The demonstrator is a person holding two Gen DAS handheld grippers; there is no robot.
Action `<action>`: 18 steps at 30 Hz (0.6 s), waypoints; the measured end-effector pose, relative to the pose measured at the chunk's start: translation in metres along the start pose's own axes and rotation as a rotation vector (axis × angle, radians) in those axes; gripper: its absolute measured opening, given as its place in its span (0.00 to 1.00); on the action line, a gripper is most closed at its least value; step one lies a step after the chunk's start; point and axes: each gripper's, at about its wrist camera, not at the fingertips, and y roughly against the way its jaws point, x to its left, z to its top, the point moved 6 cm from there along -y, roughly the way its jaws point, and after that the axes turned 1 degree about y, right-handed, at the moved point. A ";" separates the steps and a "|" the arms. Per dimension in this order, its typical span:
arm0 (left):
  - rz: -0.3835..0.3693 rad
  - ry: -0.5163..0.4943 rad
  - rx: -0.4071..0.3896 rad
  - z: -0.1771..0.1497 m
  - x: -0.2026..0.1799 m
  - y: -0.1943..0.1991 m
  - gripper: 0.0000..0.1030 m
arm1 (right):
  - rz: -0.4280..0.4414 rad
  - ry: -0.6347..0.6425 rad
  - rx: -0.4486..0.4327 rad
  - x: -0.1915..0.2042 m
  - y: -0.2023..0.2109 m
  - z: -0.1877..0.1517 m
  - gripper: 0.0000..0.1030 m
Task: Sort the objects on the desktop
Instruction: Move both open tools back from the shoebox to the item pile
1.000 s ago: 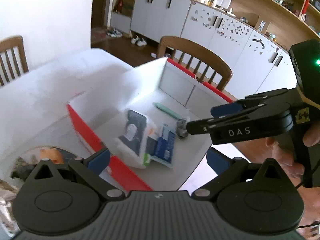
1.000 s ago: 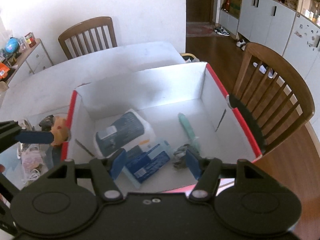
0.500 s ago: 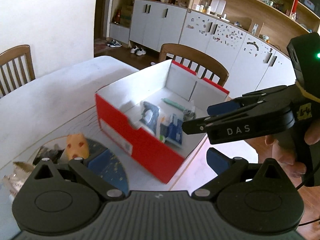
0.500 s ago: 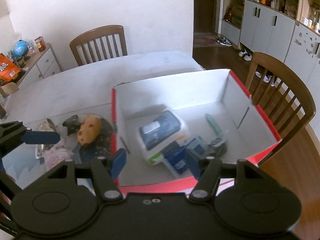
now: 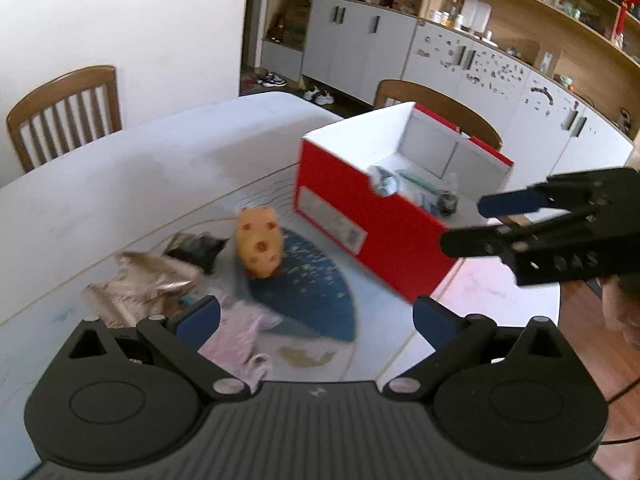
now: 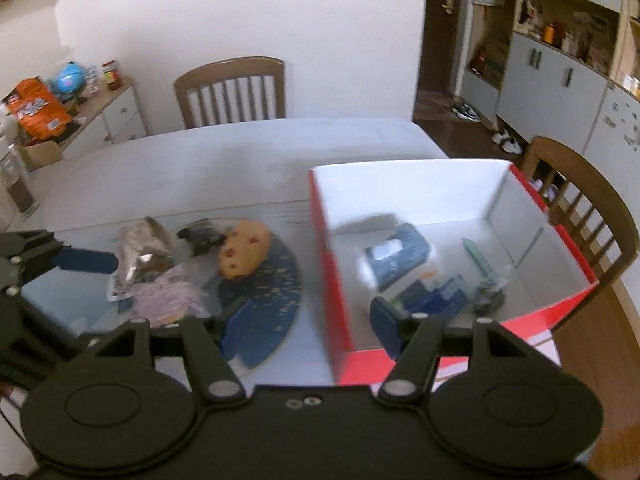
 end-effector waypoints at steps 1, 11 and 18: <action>0.014 0.010 -0.001 -0.002 0.007 0.002 1.00 | 0.005 0.011 -0.006 0.006 0.001 -0.001 0.63; 0.023 0.043 -0.022 -0.008 0.054 0.007 1.00 | 0.033 0.105 -0.043 0.060 -0.005 -0.019 0.63; -0.018 0.007 0.001 -0.004 0.066 -0.009 1.00 | 0.077 0.116 -0.064 0.092 -0.015 -0.033 0.63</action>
